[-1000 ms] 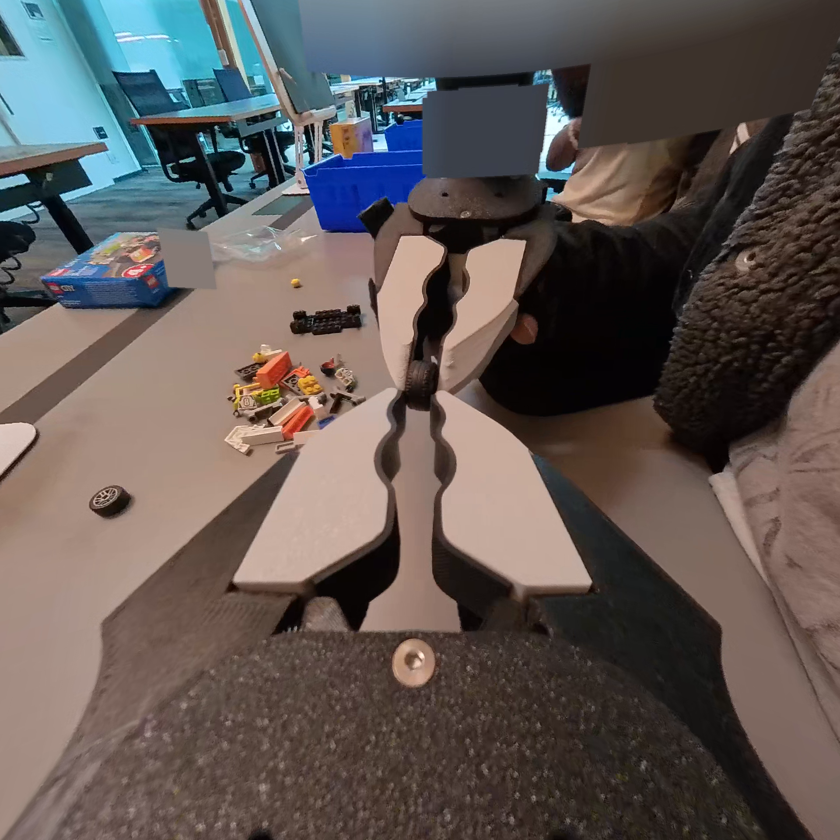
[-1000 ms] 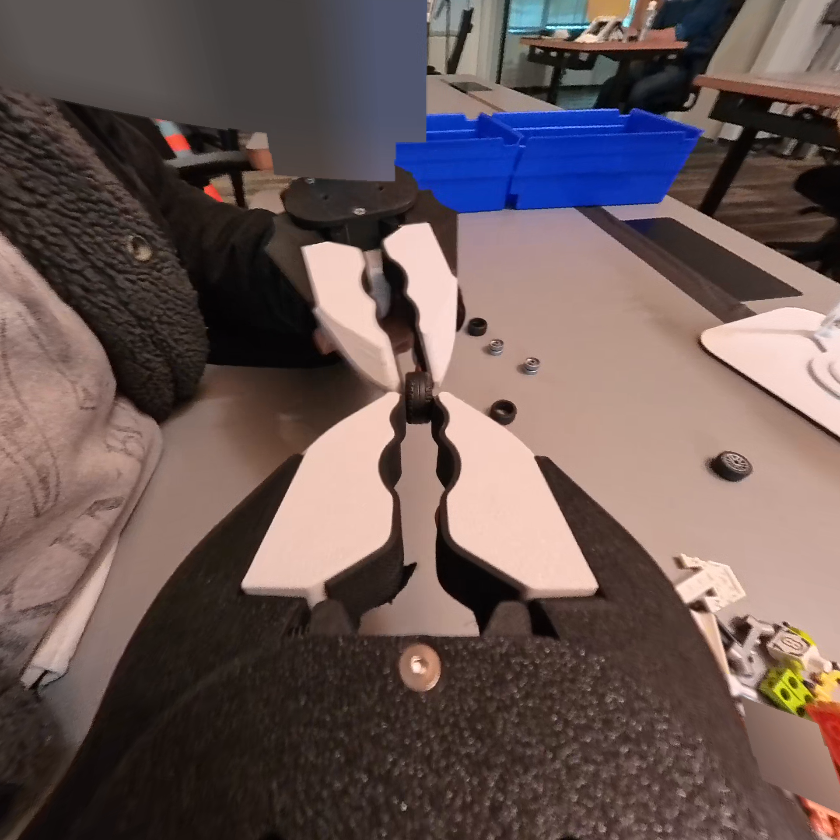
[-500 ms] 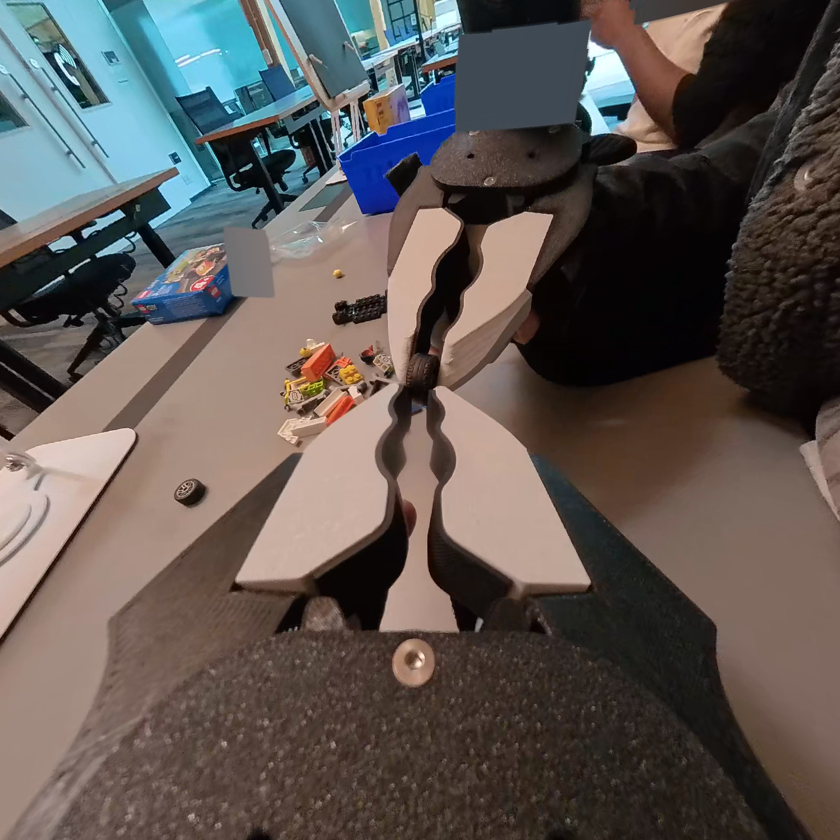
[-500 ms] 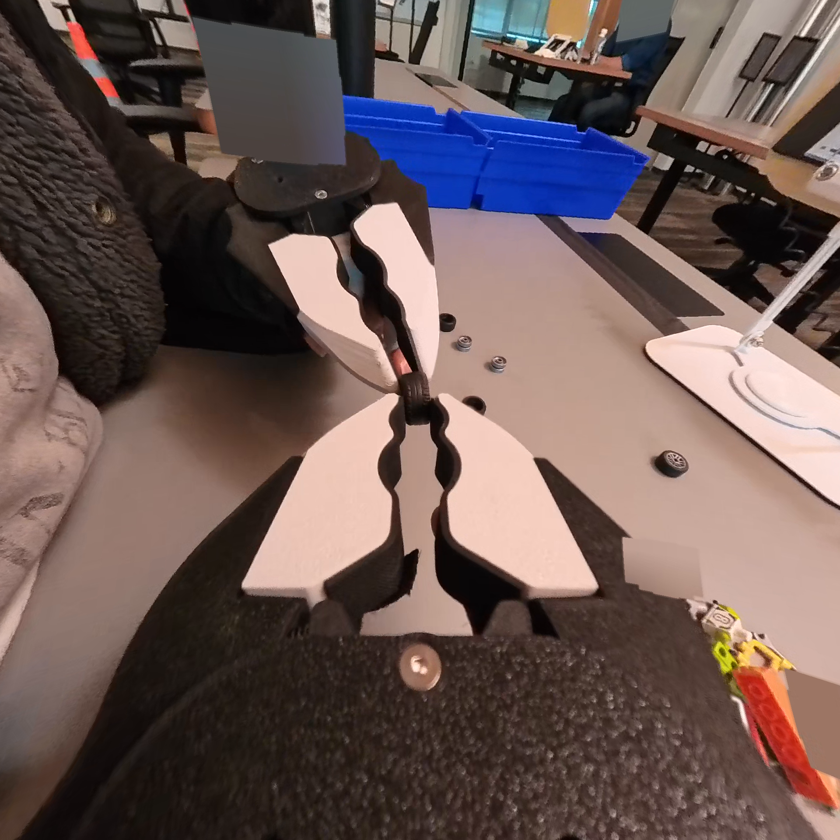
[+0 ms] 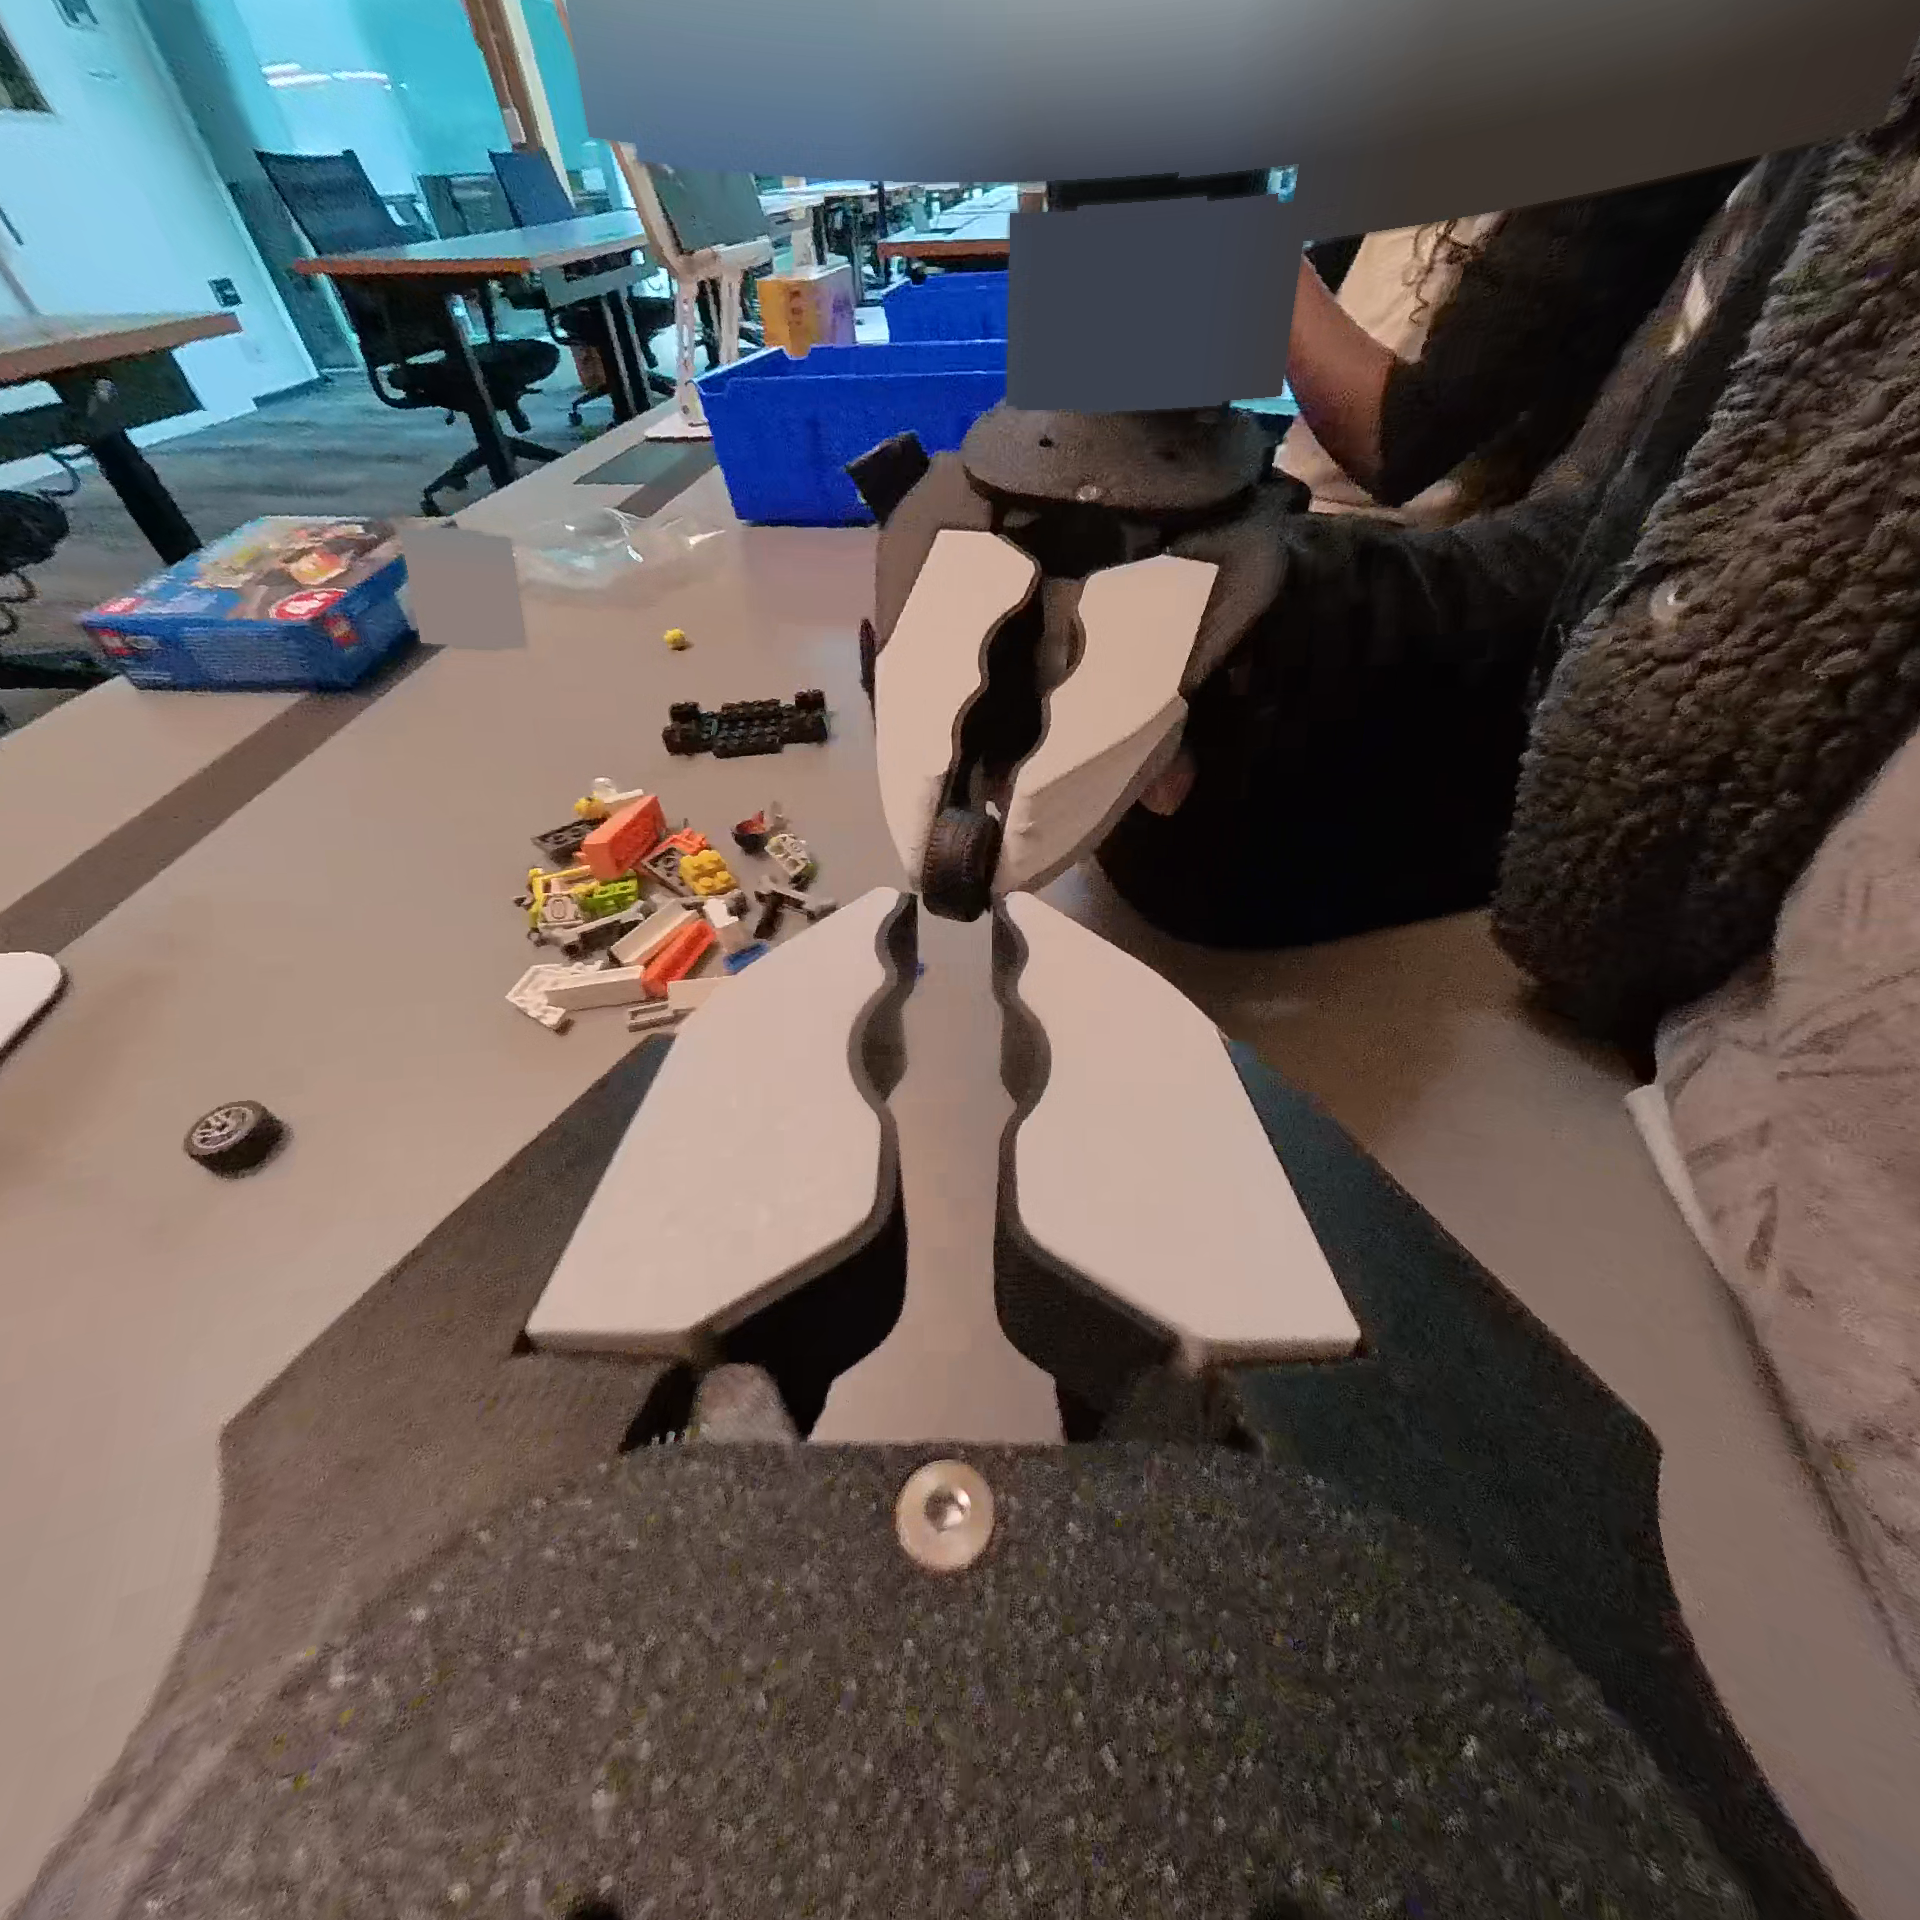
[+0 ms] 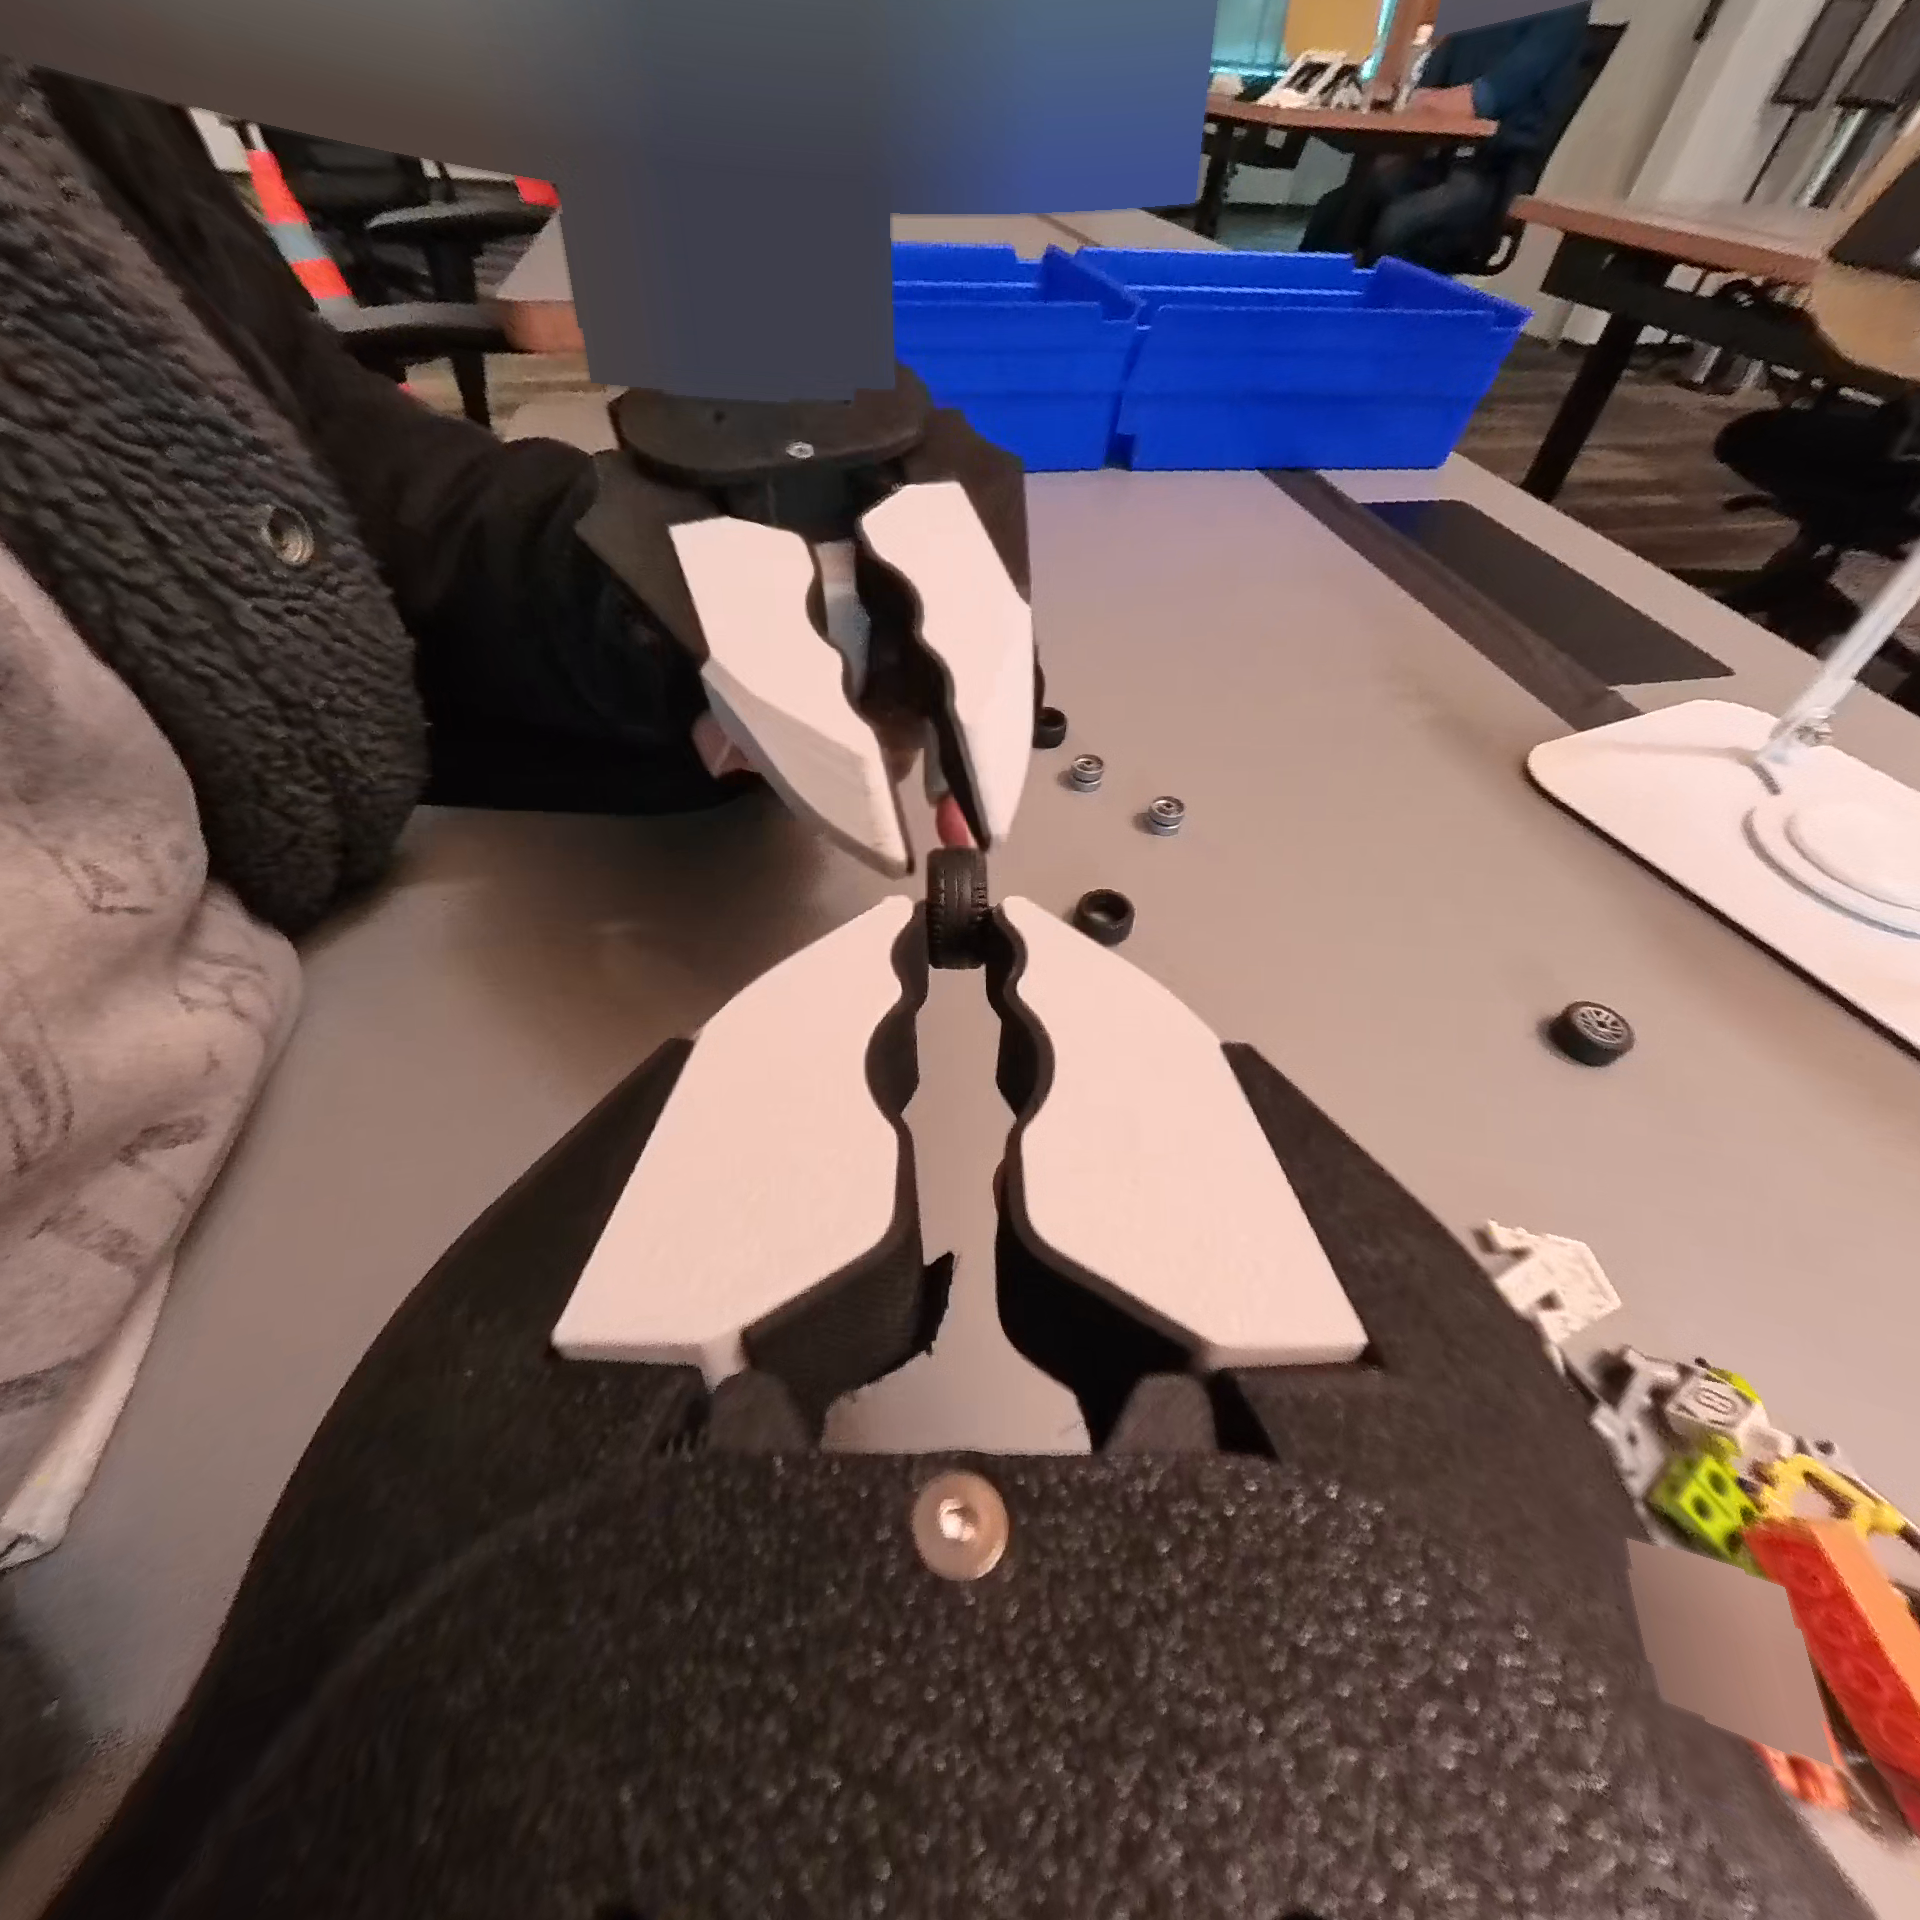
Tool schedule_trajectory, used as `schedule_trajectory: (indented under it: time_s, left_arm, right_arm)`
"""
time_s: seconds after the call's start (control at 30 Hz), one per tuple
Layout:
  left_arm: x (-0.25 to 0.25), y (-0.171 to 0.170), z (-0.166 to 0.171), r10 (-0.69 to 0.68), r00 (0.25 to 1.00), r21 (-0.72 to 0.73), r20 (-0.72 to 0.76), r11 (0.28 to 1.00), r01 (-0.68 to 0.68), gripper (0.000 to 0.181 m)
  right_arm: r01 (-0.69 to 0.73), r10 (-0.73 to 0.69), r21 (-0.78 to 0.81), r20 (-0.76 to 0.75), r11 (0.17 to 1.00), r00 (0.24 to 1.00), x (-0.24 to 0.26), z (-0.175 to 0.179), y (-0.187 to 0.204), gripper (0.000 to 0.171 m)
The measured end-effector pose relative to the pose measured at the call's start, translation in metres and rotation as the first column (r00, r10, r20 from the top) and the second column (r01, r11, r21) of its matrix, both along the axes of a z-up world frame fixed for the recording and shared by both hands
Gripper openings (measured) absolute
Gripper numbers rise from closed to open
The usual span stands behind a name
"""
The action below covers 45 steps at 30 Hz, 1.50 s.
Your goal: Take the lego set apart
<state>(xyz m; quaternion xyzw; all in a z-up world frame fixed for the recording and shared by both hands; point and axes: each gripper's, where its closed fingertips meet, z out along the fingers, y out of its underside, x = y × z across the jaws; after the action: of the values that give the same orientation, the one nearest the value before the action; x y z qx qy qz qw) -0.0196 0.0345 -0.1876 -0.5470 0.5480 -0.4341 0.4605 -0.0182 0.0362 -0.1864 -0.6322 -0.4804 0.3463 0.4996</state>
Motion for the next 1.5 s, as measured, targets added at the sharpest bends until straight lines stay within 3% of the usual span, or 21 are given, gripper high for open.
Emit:
schedule_trajectory:
  time_s: [0.5, 0.57, 0.63, 0.7, 0.83, 1.07, 1.5]
  left_arm:
    - [-0.004, -0.012, -0.014, -0.008, 0.993, 0.144, -0.119, 0.989, 0.025, 0.006]
    - [0.013, -0.068, -0.011, -0.247, 0.965, 0.096, -0.085, 0.962, 0.254, 0.001]
    - [0.025, -0.067, -0.031, -0.166, 0.963, 0.339, -0.213, 0.912, 0.232, 0.001]
    - [0.009, -0.030, -0.019, -0.091, 0.985, 0.148, -0.149, 0.983, 0.113, 0.001]
    - [-0.001, -0.010, 0.002, -0.040, 0.999, 0.037, -0.018, 0.998, 0.041, 0.000]
    - [0.003, -0.004, -0.003, -0.015, 1.000, 0.007, -0.022, 1.000, 0.016, 0.016]
    - [0.003, -0.013, -0.009, -0.053, 0.996, 0.066, -0.071, 0.996, 0.058, 0.010]
  right_arm:
    - [-0.057, 0.058, -0.029, 0.032, 0.998, 0.998, -0.005, -0.008, -0.011, 0.009]
    - [-0.002, 0.005, -0.025, 0.104, 1.000, 0.995, -0.006, -0.021, -0.002, 0.009]
    - [-0.085, 0.087, -0.026, 0.095, 0.996, 0.992, -0.019, -0.024, -0.017, 0.009]
    - [0.001, -0.001, -0.026, 0.020, 1.000, 1.000, -0.004, -0.009, -0.001, 0.009]
    - [0.015, -0.015, -0.042, 0.010, 0.999, 1.000, 0.003, -0.009, 0.004, 0.010]
    - [-0.052, 0.052, 0.018, 0.009, 0.998, 0.999, -0.004, -0.006, -0.007, 0.010]
    - [-0.087, 0.078, 0.135, 0.072, 0.987, 0.994, -0.006, -0.010, -0.012, 0.010]
